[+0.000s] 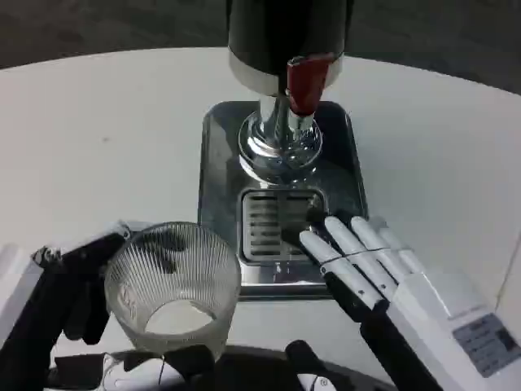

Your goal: Grasp the cup under the faucet to collect the drink, then remove the cup.

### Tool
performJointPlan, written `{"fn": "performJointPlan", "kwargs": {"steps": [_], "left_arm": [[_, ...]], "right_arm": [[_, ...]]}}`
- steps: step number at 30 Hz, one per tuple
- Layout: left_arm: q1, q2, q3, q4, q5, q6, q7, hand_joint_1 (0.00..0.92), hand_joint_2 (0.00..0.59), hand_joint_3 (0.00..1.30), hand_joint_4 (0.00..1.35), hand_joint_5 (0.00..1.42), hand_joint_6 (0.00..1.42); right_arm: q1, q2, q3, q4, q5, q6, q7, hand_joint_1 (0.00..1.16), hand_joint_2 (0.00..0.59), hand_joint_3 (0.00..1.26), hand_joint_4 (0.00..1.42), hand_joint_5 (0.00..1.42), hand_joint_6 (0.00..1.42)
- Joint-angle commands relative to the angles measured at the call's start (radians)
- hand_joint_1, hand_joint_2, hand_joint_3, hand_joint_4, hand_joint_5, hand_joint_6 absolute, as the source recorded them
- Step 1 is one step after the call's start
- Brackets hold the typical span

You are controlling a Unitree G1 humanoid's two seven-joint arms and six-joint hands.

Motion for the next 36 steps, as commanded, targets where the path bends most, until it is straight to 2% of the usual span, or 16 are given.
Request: {"fn": "performJointPlan", "kwargs": {"steps": [1, 18, 27, 36], "left_arm": [[-0.012, -0.008, -0.013, -0.013, 0.003, 0.007, 0.0, 0.518, 0.171, 0.99, 1.13, 1.29, 1.37], [-0.037, -0.015, -0.047, -0.019, 0.004, 0.067, -0.002, 0.511, 0.167, 0.99, 1.13, 1.29, 1.37], [-0.069, -0.021, -0.061, 0.029, 0.022, 0.081, 0.015, 0.511, 0.167, 0.99, 1.13, 1.29, 1.37], [-0.223, -0.003, -0.066, 0.163, 0.075, 0.086, 0.043, 0.51, 0.166, 0.99, 1.13, 1.29, 1.39]], "right_arm": [[0.004, 0.011, -0.017, -0.02, 0.007, -0.011, -0.008, 0.39, 0.464, 0.1, 0.02, 0.0, 0.0], [0.002, 0.039, -0.023, -0.013, 0.004, -0.001, 0.0, 0.4, 0.464, 0.12, 0.04, 0.0, 0.0], [0.013, 0.055, -0.026, -0.026, -0.008, 0.009, 0.009, 0.4, 0.457, 0.12, 0.05, 0.01, 0.0], [0.028, 0.075, -0.027, -0.03, -0.022, 0.01, 0.002, 0.42, 0.462, 0.12, 0.06, 0.01, 0.01]]}}
